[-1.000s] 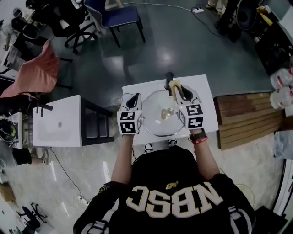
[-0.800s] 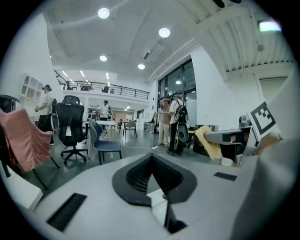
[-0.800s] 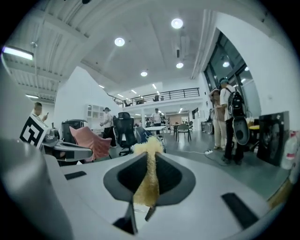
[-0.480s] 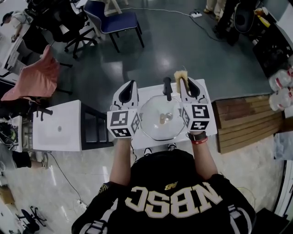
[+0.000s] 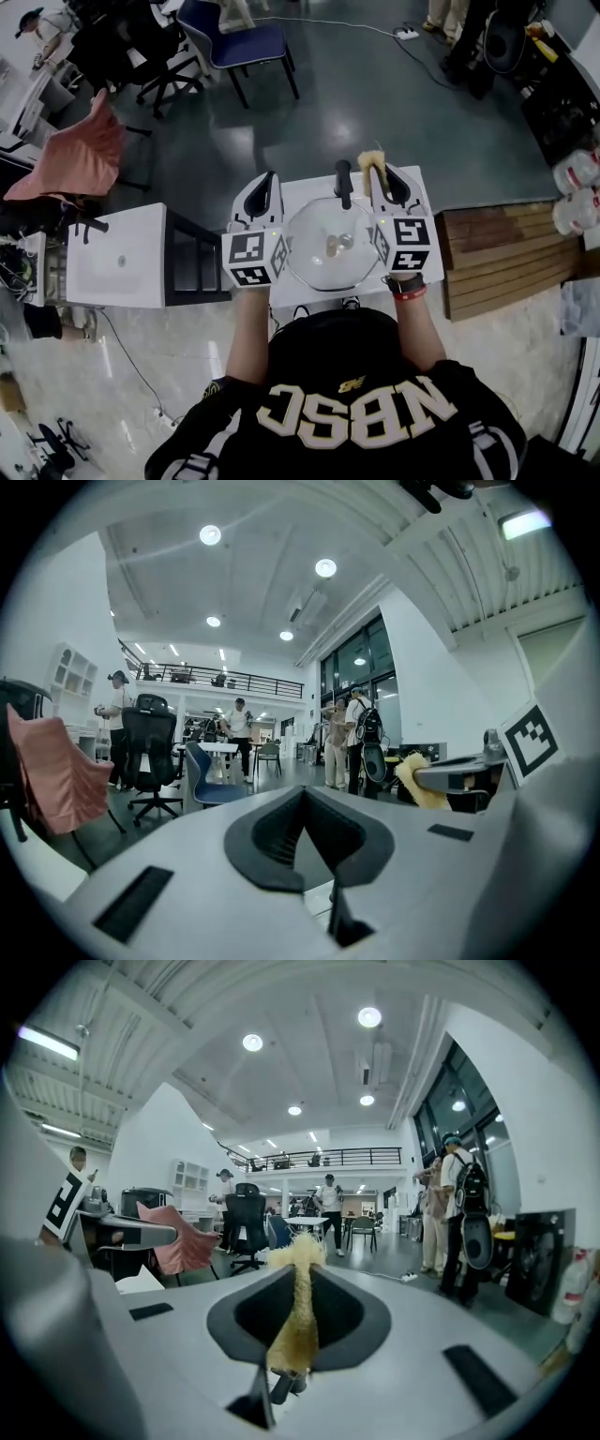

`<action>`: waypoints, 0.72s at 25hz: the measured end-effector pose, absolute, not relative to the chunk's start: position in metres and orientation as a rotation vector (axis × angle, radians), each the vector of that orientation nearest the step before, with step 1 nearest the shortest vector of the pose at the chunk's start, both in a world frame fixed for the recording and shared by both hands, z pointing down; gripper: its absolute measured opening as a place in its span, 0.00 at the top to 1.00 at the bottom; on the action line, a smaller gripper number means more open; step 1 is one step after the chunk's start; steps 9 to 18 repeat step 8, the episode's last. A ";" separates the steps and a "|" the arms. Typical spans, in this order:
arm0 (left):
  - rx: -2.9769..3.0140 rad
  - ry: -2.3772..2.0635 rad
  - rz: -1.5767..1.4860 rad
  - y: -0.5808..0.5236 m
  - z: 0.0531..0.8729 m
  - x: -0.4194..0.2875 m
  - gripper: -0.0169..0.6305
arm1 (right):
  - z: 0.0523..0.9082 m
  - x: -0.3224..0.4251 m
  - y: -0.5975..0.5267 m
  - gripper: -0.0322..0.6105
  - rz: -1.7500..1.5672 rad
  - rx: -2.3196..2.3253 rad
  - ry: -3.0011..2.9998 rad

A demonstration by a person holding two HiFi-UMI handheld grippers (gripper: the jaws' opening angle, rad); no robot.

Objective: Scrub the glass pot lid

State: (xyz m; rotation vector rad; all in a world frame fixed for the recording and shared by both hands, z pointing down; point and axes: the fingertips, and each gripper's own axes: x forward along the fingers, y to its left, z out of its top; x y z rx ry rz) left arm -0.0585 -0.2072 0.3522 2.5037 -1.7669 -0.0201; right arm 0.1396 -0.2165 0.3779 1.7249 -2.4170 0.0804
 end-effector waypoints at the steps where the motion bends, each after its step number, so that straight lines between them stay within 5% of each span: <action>1: 2.503 -1.767 -0.017 -0.205 0.354 -0.057 0.95 | 0.380 0.140 -0.216 0.87 0.086 1.718 -2.421; 18: 2.505 -1.713 -0.061 -0.189 0.361 -0.041 0.95 | 0.392 0.143 -0.202 0.87 0.126 1.661 -2.447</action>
